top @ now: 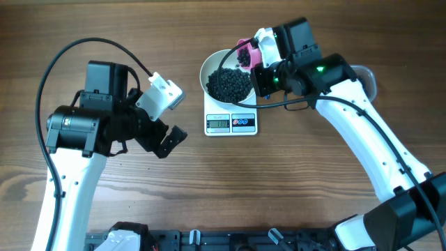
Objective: Scoop item into bowl and weigh 150g on scale
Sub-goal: 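Hold the scoop over the bowl, shaking small amounts of beans in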
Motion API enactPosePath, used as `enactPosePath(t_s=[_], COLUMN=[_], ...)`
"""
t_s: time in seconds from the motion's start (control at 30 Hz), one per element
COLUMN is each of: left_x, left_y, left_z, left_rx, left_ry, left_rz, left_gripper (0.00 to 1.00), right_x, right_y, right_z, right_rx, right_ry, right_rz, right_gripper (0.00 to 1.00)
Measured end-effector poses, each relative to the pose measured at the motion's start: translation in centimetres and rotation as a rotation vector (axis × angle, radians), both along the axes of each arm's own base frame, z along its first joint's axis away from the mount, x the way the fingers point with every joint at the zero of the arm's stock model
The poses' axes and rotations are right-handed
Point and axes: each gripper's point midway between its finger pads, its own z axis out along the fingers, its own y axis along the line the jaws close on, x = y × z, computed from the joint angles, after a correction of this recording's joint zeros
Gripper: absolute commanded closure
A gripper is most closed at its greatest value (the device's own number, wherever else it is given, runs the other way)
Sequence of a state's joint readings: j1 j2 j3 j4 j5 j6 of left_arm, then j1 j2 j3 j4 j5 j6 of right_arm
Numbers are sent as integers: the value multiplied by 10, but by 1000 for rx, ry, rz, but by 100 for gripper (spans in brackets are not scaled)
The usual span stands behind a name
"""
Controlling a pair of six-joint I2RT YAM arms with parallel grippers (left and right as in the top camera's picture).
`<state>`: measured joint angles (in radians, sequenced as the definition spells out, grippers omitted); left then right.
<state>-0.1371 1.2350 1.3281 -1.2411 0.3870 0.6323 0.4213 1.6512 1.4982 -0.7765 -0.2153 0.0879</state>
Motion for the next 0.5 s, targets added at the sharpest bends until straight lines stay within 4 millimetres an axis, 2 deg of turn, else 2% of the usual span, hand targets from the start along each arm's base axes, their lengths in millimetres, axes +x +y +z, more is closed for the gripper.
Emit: enactPosePath(t_s=[0.03,0.1,0.2,0.4,0.5], left_x=[0,0,0,0,0], left_y=[0,0,0,0,0], left_z=[0,0,0,0,0], left_rx=[0,0,0,0,0], left_ry=[0,0,0,1,0], left_rz=[0,0,0,0,0], left_gripper=[0,0,0,0,0], right_x=[2,-5,-5,-6,1], right_y=[3,0,4,6,10], right_z=[2,-5,-11,-13,-12], right_rx=[17,-12,-7,-6,3], right_ry=[-7,24,44,47,22], right_rz=[2,10,10,15,19], right_gripper=[96,96,96,96,96])
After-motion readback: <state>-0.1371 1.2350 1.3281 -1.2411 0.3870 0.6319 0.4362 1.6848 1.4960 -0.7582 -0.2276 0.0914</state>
